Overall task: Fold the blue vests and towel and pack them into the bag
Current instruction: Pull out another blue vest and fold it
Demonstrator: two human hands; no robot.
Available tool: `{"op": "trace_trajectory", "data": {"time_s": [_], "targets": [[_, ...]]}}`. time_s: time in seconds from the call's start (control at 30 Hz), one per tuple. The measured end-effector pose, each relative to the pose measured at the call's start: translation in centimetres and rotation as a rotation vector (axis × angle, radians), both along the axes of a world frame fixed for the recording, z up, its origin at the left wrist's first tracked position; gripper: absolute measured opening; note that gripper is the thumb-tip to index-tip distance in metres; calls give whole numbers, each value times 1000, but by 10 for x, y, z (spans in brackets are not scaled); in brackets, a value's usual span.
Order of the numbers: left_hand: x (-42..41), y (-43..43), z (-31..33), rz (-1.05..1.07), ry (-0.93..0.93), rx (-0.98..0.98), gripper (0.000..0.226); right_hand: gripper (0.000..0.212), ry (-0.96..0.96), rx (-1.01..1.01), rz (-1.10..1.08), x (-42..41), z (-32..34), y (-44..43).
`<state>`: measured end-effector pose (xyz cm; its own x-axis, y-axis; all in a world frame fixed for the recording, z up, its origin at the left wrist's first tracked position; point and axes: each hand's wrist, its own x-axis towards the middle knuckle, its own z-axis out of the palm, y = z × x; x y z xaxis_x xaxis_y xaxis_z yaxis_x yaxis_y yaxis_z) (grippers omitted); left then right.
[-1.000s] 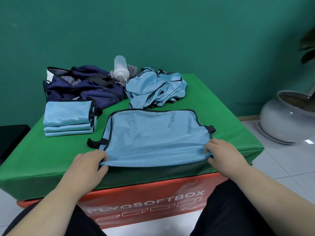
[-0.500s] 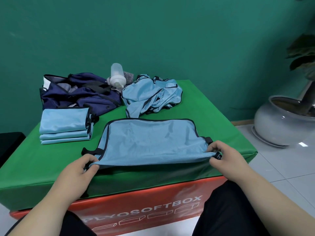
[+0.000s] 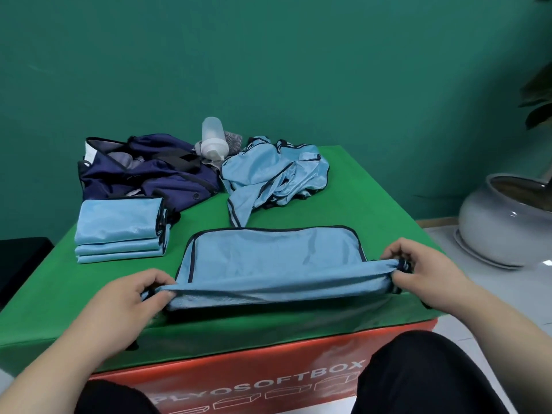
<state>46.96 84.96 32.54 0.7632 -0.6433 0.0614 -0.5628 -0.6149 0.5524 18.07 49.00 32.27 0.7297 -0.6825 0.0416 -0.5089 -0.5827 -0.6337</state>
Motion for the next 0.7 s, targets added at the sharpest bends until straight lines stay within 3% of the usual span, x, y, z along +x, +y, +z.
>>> {"op": "trace_trajectory", "data": {"time_s": [0.3, 0.5, 0.6, 0.7], "targets": [[71, -67, 23, -4, -100, 143, 17, 35, 300, -134, 108, 78, 31, -69], [120, -120, 10, -15, -214, 221, 12, 36, 338, -103, 91, 128, 18, -99], [125, -133, -2, -16, -408, 291, 38, 49, 481, -269, 131, 141, 10, -103], [101, -138, -16, -157, -629, 223, 37, 56, 474, -524, 179, 145, -1, -92]]}}
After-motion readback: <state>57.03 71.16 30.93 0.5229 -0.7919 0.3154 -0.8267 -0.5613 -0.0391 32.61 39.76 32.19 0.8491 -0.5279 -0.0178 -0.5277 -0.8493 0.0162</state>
